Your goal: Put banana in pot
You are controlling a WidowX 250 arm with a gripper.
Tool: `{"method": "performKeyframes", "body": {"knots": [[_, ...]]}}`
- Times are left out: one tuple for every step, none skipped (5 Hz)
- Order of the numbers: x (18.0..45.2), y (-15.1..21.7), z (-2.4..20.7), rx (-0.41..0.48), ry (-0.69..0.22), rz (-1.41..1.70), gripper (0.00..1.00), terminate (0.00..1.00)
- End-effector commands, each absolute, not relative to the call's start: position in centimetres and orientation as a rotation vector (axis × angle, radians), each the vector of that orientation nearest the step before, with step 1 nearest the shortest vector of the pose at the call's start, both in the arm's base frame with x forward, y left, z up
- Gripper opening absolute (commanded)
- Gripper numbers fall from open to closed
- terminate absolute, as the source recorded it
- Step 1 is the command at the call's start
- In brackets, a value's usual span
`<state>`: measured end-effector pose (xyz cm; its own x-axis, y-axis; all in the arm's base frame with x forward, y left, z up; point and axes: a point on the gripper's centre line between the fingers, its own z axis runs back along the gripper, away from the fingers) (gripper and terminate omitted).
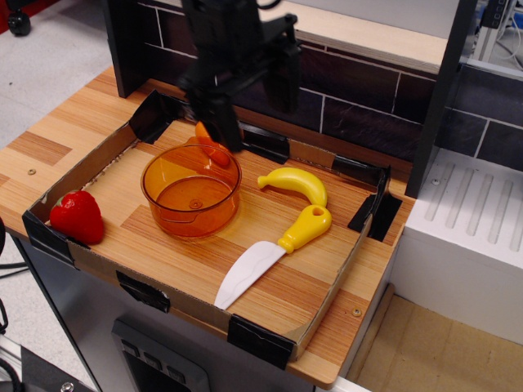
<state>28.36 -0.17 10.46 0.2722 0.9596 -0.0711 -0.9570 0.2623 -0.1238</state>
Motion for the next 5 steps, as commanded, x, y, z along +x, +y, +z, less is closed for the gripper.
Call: {"method": "performKeyframes", "body": {"knots": [[31.3,-1.7,9.3,-0.181,-0.045,1.524,1.0,0.0],[31.9,-2.2,8.4,-0.191,-0.06,1.578,1.0,0.0],[32.5,-2.2,7.4,-0.176,-0.076,1.617,1.0,0.0],[33.0,-1.8,6.7,-0.161,-0.102,1.635,1.0,0.0],[33.4,-1.4,5.6,-0.137,-0.123,1.642,1.0,0.0]]}}
